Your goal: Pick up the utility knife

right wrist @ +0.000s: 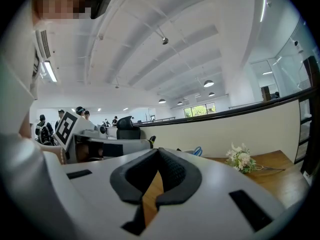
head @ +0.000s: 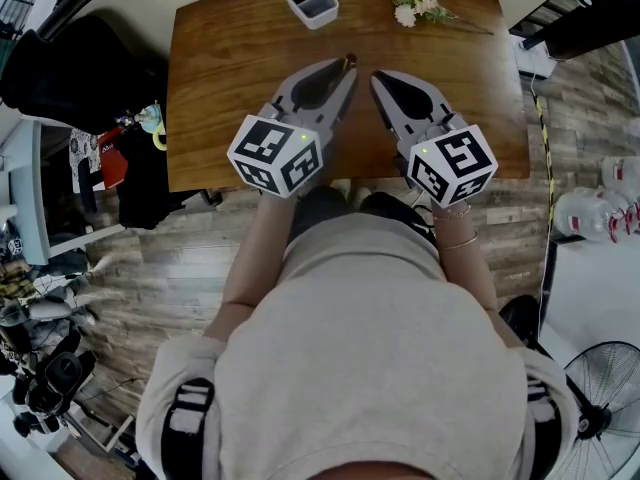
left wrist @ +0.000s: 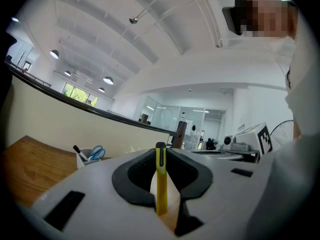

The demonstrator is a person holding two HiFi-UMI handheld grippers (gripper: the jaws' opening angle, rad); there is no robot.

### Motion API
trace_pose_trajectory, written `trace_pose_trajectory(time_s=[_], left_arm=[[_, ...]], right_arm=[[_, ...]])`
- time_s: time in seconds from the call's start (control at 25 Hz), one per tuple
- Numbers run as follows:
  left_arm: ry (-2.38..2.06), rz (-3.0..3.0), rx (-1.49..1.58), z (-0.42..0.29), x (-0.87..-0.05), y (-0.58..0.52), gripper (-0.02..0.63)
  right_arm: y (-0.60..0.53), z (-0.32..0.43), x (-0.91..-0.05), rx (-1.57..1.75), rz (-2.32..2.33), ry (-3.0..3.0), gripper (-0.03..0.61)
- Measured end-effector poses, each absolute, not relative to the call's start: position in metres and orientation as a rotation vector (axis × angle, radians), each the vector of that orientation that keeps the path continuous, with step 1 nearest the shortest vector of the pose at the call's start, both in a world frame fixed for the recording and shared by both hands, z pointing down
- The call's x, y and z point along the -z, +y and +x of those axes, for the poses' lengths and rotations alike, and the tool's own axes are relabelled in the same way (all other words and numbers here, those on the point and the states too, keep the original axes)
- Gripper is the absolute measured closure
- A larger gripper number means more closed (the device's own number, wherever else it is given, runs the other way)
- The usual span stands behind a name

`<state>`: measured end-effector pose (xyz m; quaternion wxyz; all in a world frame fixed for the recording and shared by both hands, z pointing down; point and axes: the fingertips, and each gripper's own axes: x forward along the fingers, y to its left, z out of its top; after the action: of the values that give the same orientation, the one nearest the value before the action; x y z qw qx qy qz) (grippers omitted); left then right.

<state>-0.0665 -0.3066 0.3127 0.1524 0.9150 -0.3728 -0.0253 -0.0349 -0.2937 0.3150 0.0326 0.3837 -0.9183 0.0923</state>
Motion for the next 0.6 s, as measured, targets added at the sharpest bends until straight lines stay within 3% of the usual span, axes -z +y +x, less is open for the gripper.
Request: trace_pose_trajectory(time_s=[0.6], left_arm=[[-1.032,2.623,0.086,-0.0621,-0.3131,-0.3054,0.535]], right_arm=[[-0.2937,-0.0295,-0.3113,-0.269,1.207,-2.838,0.569]])
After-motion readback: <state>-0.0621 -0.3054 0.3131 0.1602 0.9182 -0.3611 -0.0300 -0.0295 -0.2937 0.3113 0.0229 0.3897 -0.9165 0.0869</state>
